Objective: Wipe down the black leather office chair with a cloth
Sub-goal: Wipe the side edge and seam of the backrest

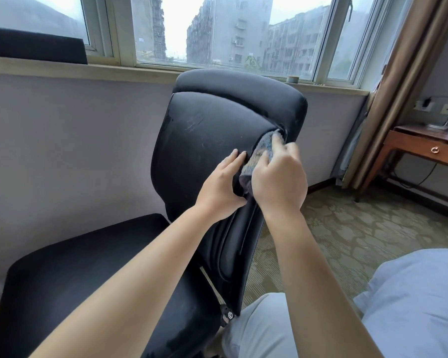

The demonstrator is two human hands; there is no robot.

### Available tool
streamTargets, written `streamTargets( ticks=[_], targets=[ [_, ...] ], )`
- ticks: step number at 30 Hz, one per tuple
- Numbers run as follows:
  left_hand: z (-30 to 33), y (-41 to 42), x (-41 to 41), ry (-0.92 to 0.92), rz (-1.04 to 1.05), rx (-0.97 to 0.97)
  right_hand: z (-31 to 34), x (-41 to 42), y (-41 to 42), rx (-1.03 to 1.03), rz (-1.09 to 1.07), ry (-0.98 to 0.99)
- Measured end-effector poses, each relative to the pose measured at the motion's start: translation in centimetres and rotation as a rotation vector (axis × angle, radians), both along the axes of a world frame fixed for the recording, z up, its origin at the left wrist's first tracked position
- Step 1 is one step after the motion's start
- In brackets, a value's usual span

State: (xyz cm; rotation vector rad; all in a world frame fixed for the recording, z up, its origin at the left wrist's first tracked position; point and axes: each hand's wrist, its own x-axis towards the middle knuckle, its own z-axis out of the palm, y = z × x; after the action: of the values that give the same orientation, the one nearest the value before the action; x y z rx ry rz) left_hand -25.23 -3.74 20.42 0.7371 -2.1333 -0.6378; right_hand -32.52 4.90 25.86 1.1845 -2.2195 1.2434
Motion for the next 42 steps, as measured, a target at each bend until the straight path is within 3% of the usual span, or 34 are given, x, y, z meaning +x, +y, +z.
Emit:
streamTargets(
  ticks=[6, 14, 21, 24, 33, 42],
  targets=[
    [0.4, 0.1, 0.0, -0.040, 0.004, 0.042, 2.1, -1.4, -1.2, 0.089, -0.030, 0.022],
    [0.1, 0.0, 0.4, -0.022, -0.004, 0.010, -3.2, -0.8, -0.3, 0.020, -0.076, 0.063],
    [0.4, 0.3, 0.5, -0.061, 0.016, 0.048, -0.5, -1.8, -0.3, -0.178, -0.079, 0.123],
    [0.6, 0.7, 0.7, -0.068, 0.010, 0.066, -0.3, -2.8, -0.7, -0.148, -0.121, 0.092],
    [0.4, 1.1, 0.7, -0.151, 0.041, -0.026, -8.6, -0.1, -0.4, -0.118, -0.070, 0.016],
    [-0.2, 1.0, 0.8, -0.116, 0.047, -0.042, -1.5, -2.1, -1.2, -0.321, -0.089, 0.170]
  ],
)
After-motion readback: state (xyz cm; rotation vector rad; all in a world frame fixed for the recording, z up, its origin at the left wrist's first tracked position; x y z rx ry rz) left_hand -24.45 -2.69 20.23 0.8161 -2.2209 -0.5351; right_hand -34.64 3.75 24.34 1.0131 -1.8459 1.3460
